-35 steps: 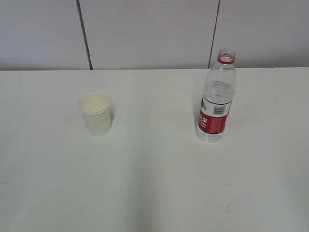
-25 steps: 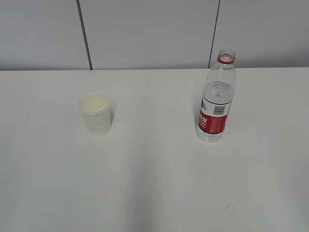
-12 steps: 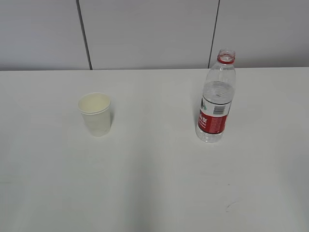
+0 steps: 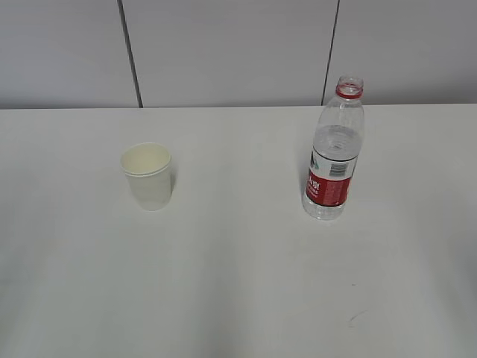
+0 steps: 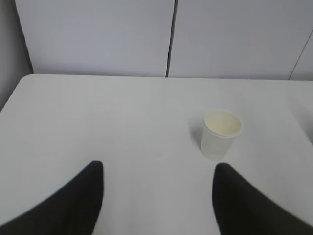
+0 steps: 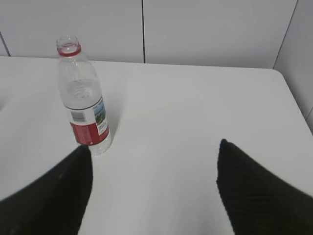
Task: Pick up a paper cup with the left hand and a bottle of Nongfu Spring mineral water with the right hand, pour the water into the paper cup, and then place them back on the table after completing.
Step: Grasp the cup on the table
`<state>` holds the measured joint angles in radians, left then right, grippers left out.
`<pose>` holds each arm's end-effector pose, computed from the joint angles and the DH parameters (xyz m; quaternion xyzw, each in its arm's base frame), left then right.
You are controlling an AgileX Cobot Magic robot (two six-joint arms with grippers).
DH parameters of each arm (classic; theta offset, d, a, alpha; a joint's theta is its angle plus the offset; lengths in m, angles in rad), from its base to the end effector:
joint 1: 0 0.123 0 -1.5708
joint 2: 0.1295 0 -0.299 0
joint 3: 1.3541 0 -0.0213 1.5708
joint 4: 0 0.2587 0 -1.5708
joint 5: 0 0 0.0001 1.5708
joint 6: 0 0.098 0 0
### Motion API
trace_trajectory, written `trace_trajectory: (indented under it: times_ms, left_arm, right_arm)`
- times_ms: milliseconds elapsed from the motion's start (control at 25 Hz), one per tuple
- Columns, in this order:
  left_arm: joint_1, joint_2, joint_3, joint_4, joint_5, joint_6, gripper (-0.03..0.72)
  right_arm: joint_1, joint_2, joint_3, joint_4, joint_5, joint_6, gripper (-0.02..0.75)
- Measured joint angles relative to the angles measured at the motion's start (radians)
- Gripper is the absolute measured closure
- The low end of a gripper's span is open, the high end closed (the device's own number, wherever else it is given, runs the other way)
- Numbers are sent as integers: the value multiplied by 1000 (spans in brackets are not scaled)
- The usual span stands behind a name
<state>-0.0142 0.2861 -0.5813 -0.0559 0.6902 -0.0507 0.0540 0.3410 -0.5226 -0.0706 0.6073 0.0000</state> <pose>0.0518 -0.0042 0.3303 -0.0216 0.8066 -0.0462 0.5889 0.0697 -0.0002 0.3153 -0.0340 0.8150 -0.0176 0.5782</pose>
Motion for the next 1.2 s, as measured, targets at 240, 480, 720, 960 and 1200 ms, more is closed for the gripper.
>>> trace_trajectory:
  times_ms: [240, 480, 720, 960, 1200]
  left_arm:
    - [0, 216, 0, -12, -348, 6, 251]
    - [0, 468, 2, 14, -545, 8, 251]
    - [0, 699, 84, 19, -886, 7, 251]
    - [0, 855, 218, 115, -1185, -83, 251]
    - [0, 1043, 367, 387, -1569, -264, 251]
  right_arm:
    - [0, 183, 0, 0, -231, 0, 150]
    - [0, 308, 0, 0, -361, 0, 150]
    - [0, 390, 0, 0, -431, 0, 151]
    - [0, 441, 0, 0, -523, 0, 150]
    - [0, 498, 66, 0, -655, 0, 151]
